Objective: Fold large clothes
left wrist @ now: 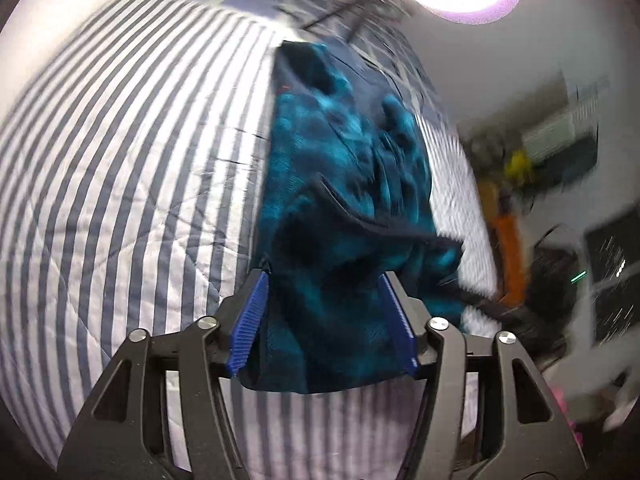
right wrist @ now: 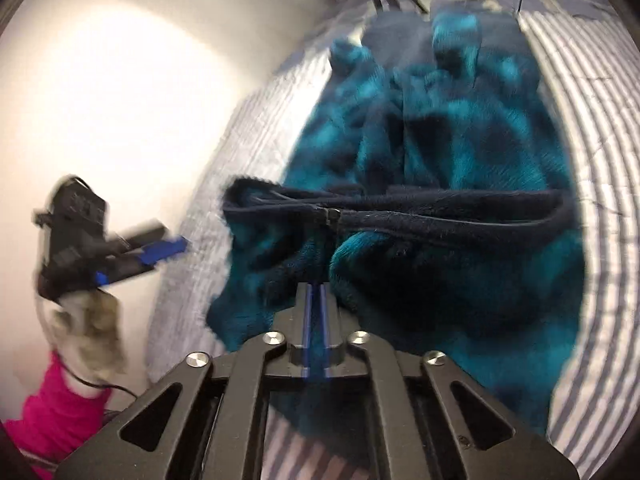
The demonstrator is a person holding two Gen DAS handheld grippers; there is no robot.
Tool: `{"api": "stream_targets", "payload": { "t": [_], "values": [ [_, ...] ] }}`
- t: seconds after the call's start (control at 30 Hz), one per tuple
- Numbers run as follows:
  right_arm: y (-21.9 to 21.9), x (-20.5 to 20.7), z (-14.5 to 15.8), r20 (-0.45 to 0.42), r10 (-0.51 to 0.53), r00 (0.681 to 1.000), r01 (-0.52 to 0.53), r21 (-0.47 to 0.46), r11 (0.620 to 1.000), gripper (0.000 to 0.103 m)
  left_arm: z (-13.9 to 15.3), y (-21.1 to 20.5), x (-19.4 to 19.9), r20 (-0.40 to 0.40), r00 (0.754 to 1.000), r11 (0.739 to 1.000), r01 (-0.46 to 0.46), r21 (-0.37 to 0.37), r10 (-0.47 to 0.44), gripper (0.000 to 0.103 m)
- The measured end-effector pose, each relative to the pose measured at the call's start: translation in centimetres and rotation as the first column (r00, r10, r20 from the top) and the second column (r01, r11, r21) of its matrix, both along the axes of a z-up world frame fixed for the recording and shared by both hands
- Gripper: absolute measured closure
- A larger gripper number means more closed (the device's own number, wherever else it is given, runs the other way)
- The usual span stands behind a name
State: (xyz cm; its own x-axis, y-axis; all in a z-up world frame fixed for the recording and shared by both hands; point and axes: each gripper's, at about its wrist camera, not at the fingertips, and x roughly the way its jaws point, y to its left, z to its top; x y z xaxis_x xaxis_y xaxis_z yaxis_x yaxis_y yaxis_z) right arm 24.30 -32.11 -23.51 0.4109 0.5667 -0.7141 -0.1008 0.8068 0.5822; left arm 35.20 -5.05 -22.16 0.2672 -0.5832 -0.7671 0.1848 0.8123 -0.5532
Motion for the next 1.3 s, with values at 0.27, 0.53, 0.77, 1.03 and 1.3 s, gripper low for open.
{"api": "stream_targets", "payload": {
  "t": [0.27,0.53,0.77,1.03,1.3],
  "values": [
    [-5.4,-4.7,0.7,0.074,-0.179,0.981,0.191,-0.226,0.955,0.051,-0.3,-7.0,-1.4,0.083,0.979,0.98,0.181,0.085,-0.188,0.055],
    [-7.9,-4.4,-3.0,-0.081,-0.194,0.978,0.192,-0.032,0.981,0.092,-2.9,-11.4,1.4,0.13,0.969,0.967,0.187,0.175,-0.21,0.055],
    [-7.3,-4.6,-2.5,-0.064,-0.169,0.984,0.149,-0.237,0.96,0.095,-6.1,-11.4,2.8,0.135,0.971,0.975,0.179,0.132,-0.196,0.055],
    [-3.1,-3.5,6.1,0.208,-0.032,0.978,0.123,-0.445,0.887,0.079,-0.7,-5.6,0.0,0.205,0.968,0.987,0.129,0.092,-0.146,0.055],
    [2.7,8.6,8.8,0.255,0.099,0.962,-0.001,-0.362,0.932,0.084,-4.4,-5.9,-0.4,0.164,0.972,0.984,0.156,0.085,-0.168,0.055]
  ]
}}
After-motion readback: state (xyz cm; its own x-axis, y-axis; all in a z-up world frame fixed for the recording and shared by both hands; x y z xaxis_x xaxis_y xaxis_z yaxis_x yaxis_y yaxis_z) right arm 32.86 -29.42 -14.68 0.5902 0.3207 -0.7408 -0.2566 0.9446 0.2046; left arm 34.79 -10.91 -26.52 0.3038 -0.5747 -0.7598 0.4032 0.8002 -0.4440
